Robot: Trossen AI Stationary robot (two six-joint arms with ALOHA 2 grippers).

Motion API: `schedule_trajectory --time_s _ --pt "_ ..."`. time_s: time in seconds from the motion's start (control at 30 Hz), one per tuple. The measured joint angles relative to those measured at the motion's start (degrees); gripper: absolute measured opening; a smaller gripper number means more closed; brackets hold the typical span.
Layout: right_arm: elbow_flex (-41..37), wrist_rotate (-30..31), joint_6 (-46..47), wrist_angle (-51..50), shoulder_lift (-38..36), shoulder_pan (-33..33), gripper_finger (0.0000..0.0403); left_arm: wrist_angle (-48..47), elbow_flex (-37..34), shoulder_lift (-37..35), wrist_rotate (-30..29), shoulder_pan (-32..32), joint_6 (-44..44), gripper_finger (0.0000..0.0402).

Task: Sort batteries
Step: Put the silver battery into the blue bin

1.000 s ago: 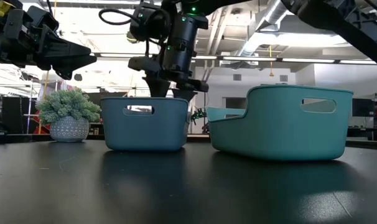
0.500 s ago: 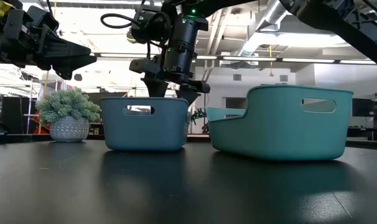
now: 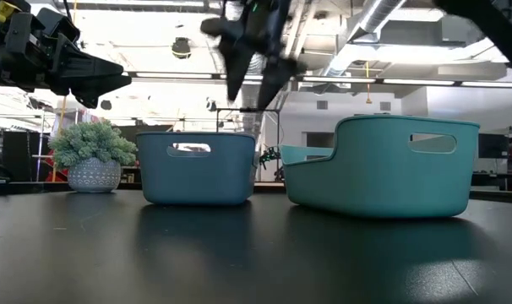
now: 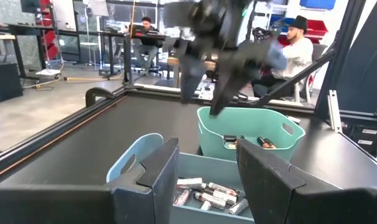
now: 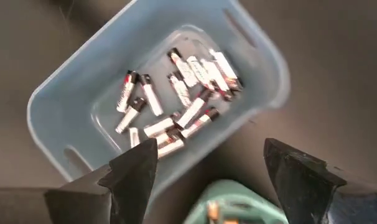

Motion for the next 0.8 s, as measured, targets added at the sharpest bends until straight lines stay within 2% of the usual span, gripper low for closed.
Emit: schedule_trajectory --time_s 0.13,0.23,0.3,0.43,0.53,0.67,0.8 --pt "0.0 6.43 3.4 -7.34 -4.71 3.37 0.0311 0.0 0.0 0.01 0.01 0.01 0.0 0.0158" --pt "0.02 11.49 9.59 -15.56 -7.22 6.53 0.0311 0.0 0.0 0.0 0.0 0.01 -0.02 0.0158" --pt "-0.52 13.25 13.63 -17.31 -8.41 8.7 0.0311 0.0 0.0 0.02 0.0 0.01 -0.01 0.0158" --pt "-5.41 13.45 20.13 -16.83 -12.37 13.26 0.0311 0.01 0.0 0.0 0.0 0.01 -0.01 0.0158" --pt "-11.85 13.44 26.73 -16.54 -15.06 16.76 0.0311 0.04 0.0 0.0 -0.01 0.01 -0.01 0.0158" --pt "-20.01 12.66 38.93 -17.07 -18.26 21.87 0.0311 0.06 0.0 0.02 0.0 0.0 -0.02 0.0158" --pt "-27.11 6.88 49.42 -15.36 -21.36 28.12 0.0311 0.07 0.0 0.01 0.0 0.01 0.0 0.0158"
